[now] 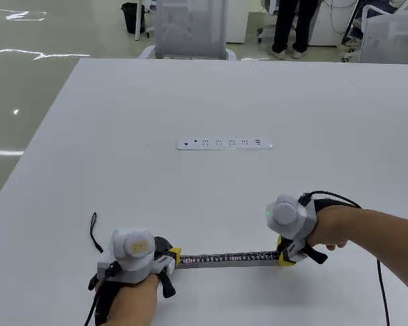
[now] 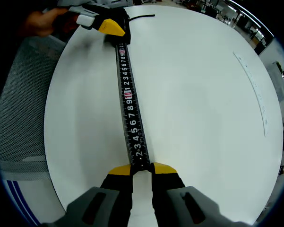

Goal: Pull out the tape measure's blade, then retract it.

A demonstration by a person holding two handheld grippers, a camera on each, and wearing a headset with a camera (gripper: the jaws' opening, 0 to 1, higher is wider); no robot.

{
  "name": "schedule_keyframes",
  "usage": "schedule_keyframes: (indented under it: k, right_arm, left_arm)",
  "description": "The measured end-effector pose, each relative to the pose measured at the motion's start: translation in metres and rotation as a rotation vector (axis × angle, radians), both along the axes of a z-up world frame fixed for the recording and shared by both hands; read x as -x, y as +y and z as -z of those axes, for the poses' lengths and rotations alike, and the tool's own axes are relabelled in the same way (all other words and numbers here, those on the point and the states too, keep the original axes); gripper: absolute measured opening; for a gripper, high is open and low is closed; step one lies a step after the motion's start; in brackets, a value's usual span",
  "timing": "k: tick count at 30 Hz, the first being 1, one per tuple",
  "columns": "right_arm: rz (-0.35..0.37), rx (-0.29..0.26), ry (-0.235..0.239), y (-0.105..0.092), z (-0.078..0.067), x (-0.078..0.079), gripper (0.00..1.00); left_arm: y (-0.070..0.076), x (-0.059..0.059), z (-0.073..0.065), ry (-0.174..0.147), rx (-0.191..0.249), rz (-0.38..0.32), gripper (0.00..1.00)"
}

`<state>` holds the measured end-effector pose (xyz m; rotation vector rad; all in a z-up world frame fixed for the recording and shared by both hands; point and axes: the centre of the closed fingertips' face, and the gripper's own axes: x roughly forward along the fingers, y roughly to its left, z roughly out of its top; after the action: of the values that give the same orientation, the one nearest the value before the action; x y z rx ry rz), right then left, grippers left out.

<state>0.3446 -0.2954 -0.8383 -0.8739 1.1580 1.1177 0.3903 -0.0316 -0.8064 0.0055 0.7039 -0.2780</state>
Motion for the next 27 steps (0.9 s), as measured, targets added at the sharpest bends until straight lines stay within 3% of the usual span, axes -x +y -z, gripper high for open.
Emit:
schedule_keyframes:
  k: [27]
  right_arm:
    - [0.023,-0.023,-0.002,0.0007,0.0004,-0.0007,0.14]
  left_arm:
    - [-0.0007,0.0008,-0.0006,-0.018,0.008,0.026,0.61]
